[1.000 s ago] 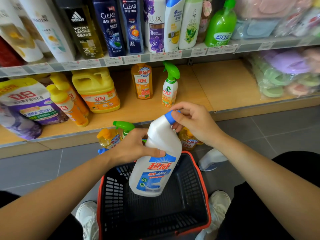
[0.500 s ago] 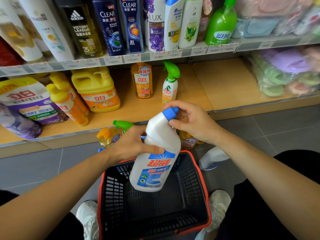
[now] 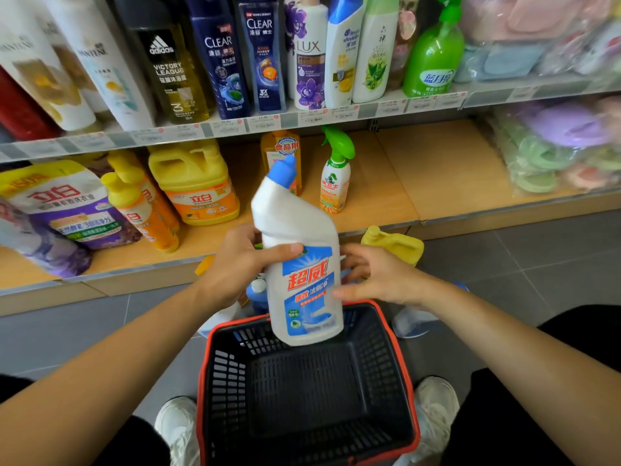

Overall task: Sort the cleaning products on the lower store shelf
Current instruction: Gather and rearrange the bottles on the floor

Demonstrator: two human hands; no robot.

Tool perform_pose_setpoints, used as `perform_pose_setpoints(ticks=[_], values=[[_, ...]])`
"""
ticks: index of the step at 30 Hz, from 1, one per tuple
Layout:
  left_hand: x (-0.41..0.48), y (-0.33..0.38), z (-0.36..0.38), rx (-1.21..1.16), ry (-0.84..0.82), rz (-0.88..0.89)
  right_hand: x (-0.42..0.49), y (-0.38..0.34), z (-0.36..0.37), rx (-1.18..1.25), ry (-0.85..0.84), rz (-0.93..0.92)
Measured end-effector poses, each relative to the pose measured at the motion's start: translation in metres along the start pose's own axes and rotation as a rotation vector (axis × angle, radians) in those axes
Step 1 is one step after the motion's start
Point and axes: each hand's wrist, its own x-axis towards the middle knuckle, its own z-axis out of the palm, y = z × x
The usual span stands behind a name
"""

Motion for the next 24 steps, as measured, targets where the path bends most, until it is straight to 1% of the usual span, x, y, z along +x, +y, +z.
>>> perform_pose_setpoints(ticks=[1,3,6,9,12,14,16,18,19,21,22,23,24], values=[[0.001,0.002,-0.001,-0.037,0.01,0.01,-0.001,0.003,0.003,-0.023,-0.043,0.034],[0.002,0.005,-0.003,-0.093,0.038,0.02,-0.001,0.008,0.008,-0.014,-0.051,0.068],[0.005,0.007,-0.003,-0.174,0.111,-0.002,0.001,0.01,0.016,0.181,0.022,0.058],[0.007,0.006,-0.003,-0.278,0.157,-0.048,0.003,0.009,0.02,0.315,0.068,-0.01],[0.01,0.005,-0.005,-0.356,0.171,-0.057,0.003,0.004,0.019,0.34,0.122,-0.093],[0.012,0.007,-0.006,-0.366,0.151,-0.068,0.002,-0.001,0.018,0.312,0.201,-0.139],[0.013,0.011,-0.008,-0.286,0.184,-0.112,0.002,-0.005,0.016,0.263,0.327,-0.19],[0.013,0.011,-0.011,-0.127,0.31,-0.161,0.002,-0.01,0.008,0.219,0.442,-0.238],[0.012,0.009,-0.013,-0.022,0.39,-0.159,0.002,-0.013,0.003,0.199,0.487,-0.259],[0.01,0.004,-0.013,0.214,0.512,-0.053,0.002,-0.021,-0.007,0.137,0.563,-0.288],[0.01,0.003,-0.013,0.33,0.514,0.043,0.002,-0.026,-0.01,0.094,0.59,-0.301],[0.01,0.005,-0.011,0.459,0.467,0.154,0.002,-0.03,-0.012,0.047,0.606,-0.317],[0.011,0.009,-0.009,0.597,0.376,0.267,0.003,-0.034,-0.011,-0.006,0.613,-0.332]])
